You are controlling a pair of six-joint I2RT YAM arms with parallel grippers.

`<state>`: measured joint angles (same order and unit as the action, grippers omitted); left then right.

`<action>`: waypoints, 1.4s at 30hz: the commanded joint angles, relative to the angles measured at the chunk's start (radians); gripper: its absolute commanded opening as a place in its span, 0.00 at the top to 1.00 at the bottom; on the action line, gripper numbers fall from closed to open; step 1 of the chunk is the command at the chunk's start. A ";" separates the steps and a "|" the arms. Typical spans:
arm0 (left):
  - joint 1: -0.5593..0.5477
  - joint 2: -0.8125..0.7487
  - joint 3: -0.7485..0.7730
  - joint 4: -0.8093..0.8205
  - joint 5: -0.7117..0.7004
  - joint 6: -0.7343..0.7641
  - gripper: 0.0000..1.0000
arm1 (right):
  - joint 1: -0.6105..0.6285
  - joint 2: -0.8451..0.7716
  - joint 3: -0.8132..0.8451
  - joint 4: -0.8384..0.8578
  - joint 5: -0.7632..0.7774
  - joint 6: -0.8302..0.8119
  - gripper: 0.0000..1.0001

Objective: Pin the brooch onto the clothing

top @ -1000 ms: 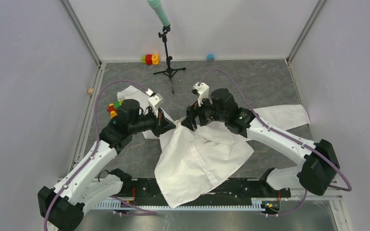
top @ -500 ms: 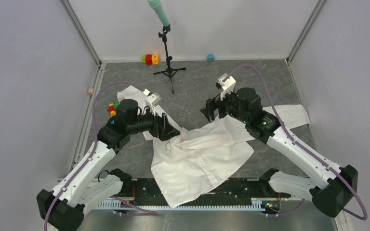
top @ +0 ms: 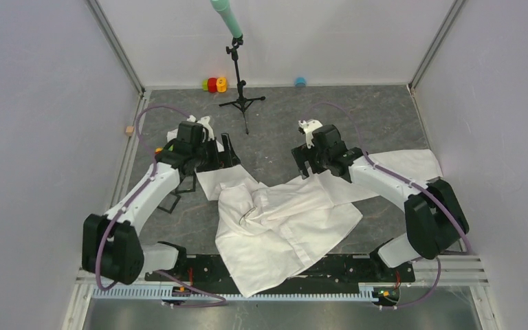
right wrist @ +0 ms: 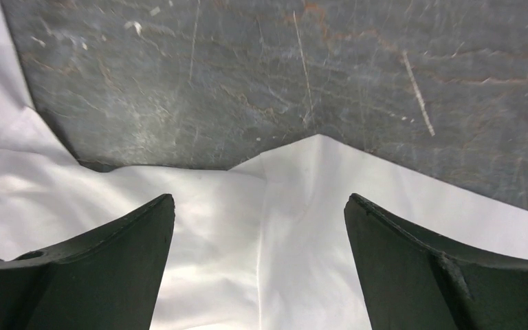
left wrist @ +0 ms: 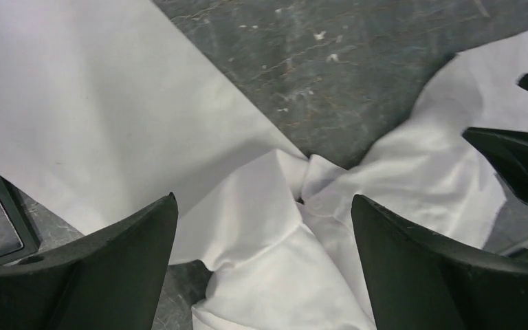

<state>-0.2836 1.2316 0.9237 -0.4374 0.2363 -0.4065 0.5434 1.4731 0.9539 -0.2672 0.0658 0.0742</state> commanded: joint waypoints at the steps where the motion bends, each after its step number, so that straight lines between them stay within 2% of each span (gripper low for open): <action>1: -0.014 0.106 0.003 0.087 -0.056 -0.066 0.00 | -0.010 0.036 -0.010 0.020 0.025 0.013 0.04; 9: -0.156 0.388 0.064 0.137 -0.065 -0.075 0.00 | -0.032 0.083 -0.104 0.066 -0.013 0.054 0.15; 11: -0.165 0.426 0.062 0.156 -0.080 -0.077 0.06 | -0.042 0.081 -0.127 0.096 -0.047 0.067 0.26; 14: -0.167 0.469 0.066 0.181 -0.096 -0.077 0.26 | -0.066 0.078 -0.151 0.137 -0.107 0.087 0.51; 15: -0.167 0.481 0.073 0.182 -0.092 -0.076 0.30 | -0.077 0.076 -0.153 0.145 -0.117 0.091 0.62; 18: -0.168 0.511 0.077 0.210 -0.044 -0.087 0.60 | -0.106 0.062 -0.150 0.151 -0.096 0.095 0.91; 19: -0.167 0.510 0.072 0.227 -0.043 -0.095 0.74 | -0.121 0.055 -0.150 0.152 -0.078 0.097 0.98; 21: -0.162 0.500 0.060 0.253 -0.080 -0.110 0.94 | -0.158 0.027 -0.151 0.159 -0.044 0.104 1.00; 22: -0.156 0.490 0.058 0.265 -0.101 -0.115 0.98 | -0.182 0.015 -0.153 0.168 -0.033 0.107 1.00; 26: -0.112 0.419 0.032 0.352 -0.195 -0.150 0.98 | -0.280 -0.047 -0.144 0.203 -0.011 0.114 1.00; 29: -0.106 0.337 0.017 0.457 -0.266 -0.120 0.98 | -0.326 -0.106 -0.133 0.236 0.021 0.096 1.00; 34: -0.107 0.211 0.038 0.562 -0.292 -0.040 0.98 | -0.349 -0.209 -0.065 0.238 0.058 0.031 1.00; 42: -0.106 -0.086 0.019 0.695 -0.399 0.131 0.98 | -0.350 -0.434 0.040 0.249 0.165 -0.063 1.00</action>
<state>-0.3897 1.2896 0.9329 0.1177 -0.0738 -0.4187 0.1959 1.1667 0.9070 -0.0864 0.1360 0.0875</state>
